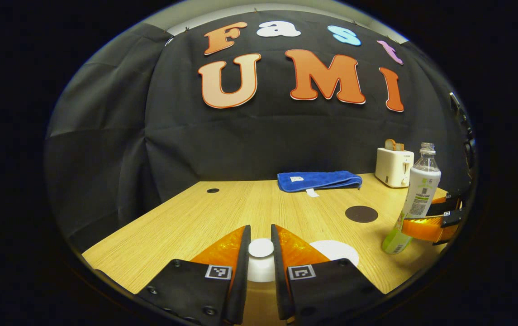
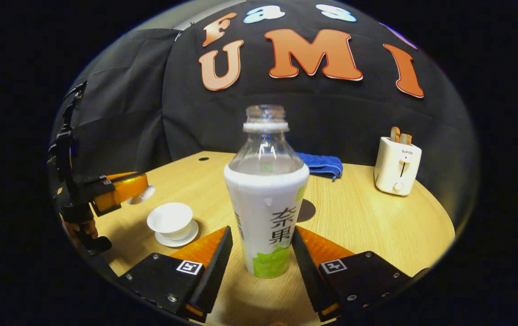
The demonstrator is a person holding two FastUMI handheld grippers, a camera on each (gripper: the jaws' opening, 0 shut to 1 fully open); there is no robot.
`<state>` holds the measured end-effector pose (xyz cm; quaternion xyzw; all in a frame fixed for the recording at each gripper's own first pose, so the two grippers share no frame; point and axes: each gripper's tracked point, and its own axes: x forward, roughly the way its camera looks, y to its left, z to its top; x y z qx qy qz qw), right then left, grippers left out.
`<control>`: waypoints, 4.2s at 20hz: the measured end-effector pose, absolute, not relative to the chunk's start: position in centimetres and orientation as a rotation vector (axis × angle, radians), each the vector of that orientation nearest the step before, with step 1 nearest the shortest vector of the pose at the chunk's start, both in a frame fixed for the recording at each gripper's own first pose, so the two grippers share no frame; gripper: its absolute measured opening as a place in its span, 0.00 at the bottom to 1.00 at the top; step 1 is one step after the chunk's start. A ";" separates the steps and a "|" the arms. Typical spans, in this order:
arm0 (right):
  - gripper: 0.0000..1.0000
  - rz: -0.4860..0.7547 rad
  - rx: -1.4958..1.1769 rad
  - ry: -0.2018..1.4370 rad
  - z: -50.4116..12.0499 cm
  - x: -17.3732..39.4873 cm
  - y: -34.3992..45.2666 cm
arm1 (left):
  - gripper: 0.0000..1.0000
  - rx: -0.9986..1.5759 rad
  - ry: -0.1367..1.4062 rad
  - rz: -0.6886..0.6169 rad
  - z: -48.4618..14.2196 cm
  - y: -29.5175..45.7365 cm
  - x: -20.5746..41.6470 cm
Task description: Open the teacup lid with one hand, grasp the water bottle and pour water into the teacup with the other hand; after pouring, place the water bottle on the coaster and then close the teacup lid.
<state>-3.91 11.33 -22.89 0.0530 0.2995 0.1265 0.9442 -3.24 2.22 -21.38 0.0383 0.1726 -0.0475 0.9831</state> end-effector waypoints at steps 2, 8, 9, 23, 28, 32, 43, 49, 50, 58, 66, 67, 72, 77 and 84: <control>0.69 0.233 0.124 0.606 -22.7 -3.6 11.3 | 0.30 0.072 0.353 -0.085 -21.7 3.1 -3.4; 0.64 0.201 0.056 0.596 -22.0 -2.9 11.0 | 0.29 0.061 0.356 -0.059 -22.3 5.3 -3.6; 0.64 0.183 0.016 0.575 -21.6 -2.4 10.3 | 0.31 0.057 0.357 -0.056 -22.4 5.7 -3.8; 0.60 0.147 -0.656 0.405 -19.3 0.7 8.3 | 0.29 0.054 0.353 -0.005 -22.4 9.5 -4.2; 0.60 0.159 -0.895 0.329 -18.9 1.7 8.8 | 0.31 0.034 0.355 -0.013 -22.4 9.7 -4.1; 0.60 0.178 -1.054 0.278 -18.7 2.5 9.0 | 0.31 0.034 0.358 -0.009 -22.6 10.3 -4.0; 0.60 0.176 -1.381 0.087 -17.0 3.3 10.0 | 0.31 0.021 0.374 -0.005 -23.2 11.6 -4.4; 0.59 0.196 -1.461 0.033 -16.7 3.4 10.7 | 0.33 0.026 0.382 -0.005 -23.4 12.1 -4.6; 0.56 0.197 -1.475 0.018 -16.5 3.4 10.7 | 0.31 0.027 0.383 -0.004 -23.5 12.1 -4.5; 0.63 0.177 -1.576 -0.093 -15.5 4.1 11.9 | 0.32 0.058 0.389 -0.020 -23.0 12.3 -4.3; 0.59 0.156 -1.618 -0.169 -13.7 5.4 12.5 | 0.31 0.053 0.381 -0.029 -22.6 12.1 -4.3; 0.63 0.148 -1.632 -0.190 -13.3 5.4 12.5 | 0.31 0.051 0.383 -0.028 -22.6 12.1 -4.2; 0.56 0.128 -1.667 -0.258 -12.2 5.4 13.2 | 0.31 0.048 0.384 -0.022 -22.6 12.4 -4.2; 0.59 0.098 -1.728 -0.394 -8.5 6.4 14.1 | 0.31 0.046 0.396 -0.024 -22.9 12.4 -4.3; 0.59 0.100 -1.780 -0.466 -7.5 6.7 14.8 | 0.31 0.045 0.386 -0.021 -22.5 12.7 -4.4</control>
